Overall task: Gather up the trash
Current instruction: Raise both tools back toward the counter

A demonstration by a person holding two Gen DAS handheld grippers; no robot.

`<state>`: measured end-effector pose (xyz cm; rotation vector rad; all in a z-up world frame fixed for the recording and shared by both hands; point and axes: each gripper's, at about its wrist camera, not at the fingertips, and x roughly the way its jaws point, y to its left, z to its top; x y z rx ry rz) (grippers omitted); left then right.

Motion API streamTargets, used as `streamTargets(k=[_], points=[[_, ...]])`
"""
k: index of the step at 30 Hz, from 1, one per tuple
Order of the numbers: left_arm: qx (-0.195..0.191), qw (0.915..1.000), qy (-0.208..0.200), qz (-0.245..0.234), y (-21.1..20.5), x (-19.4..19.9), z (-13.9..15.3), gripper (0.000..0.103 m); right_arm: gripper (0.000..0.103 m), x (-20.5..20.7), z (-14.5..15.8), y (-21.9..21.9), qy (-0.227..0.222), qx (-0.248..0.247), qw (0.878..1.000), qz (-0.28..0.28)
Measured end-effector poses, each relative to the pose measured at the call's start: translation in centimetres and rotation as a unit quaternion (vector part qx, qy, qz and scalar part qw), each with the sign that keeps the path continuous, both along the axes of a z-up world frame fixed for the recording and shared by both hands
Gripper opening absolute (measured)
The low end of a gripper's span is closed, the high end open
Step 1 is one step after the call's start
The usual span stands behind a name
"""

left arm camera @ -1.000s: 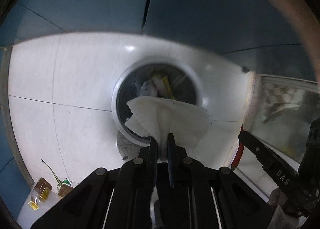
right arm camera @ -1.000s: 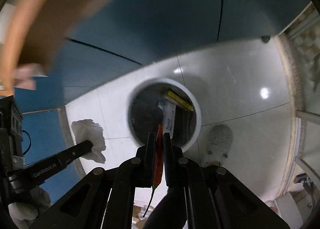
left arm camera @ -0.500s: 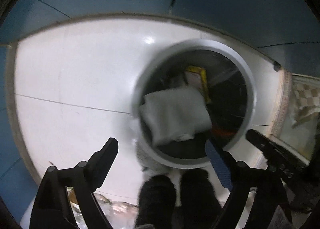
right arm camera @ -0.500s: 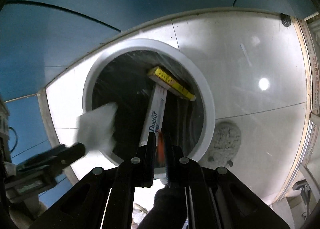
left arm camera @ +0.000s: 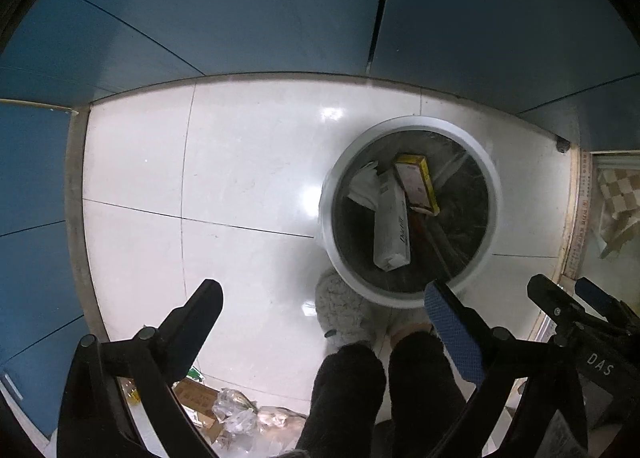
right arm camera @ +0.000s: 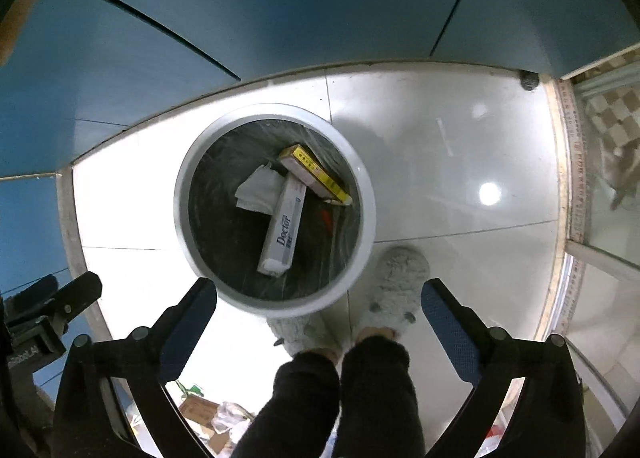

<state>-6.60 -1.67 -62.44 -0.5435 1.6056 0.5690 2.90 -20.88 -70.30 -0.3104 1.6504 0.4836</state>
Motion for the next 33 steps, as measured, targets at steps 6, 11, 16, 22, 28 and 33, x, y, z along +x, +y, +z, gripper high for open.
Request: streamTargets(k=[6,11,16,22,28,33], points=[[0.008,0.9998,-0.012,-0.011,-1.3,-1.0,5.3,0.103,0.103,-1.0,6.8,-1.2,-0.025,-0.007,1.0,0.01],[0.006,0.9995,-0.023,-0.021,-2.6,-1.9,10.4,0.103,0.103,-1.8,14.4,-2.0,-0.047,-0.003,0.999,0.013],[0.002,0.9988,-0.044,-0.023,-3.2,-3.2,16.9,0.103,0.103,-3.0,22.2,-2.6,-0.066,0.002,0.998,0.016],[0.017,0.9975,-0.065,-0.022,-3.8,-5.6,23.6,0.103,0.103,-5.1,31.4,-3.6,-0.087,0.008,0.996,0.022],[0.04,0.9934,-0.102,-0.035,-3.8,-6.7,30.7,0.103,0.103,-7.1,40.1,-4.2,-0.097,0.044,0.994,0.018],[0.099,0.9824,-0.155,-0.031,-1.6,-4.6,37.7,0.103,0.103,-5.8,46.0,-3.5,-0.103,0.099,0.99,-0.001]])
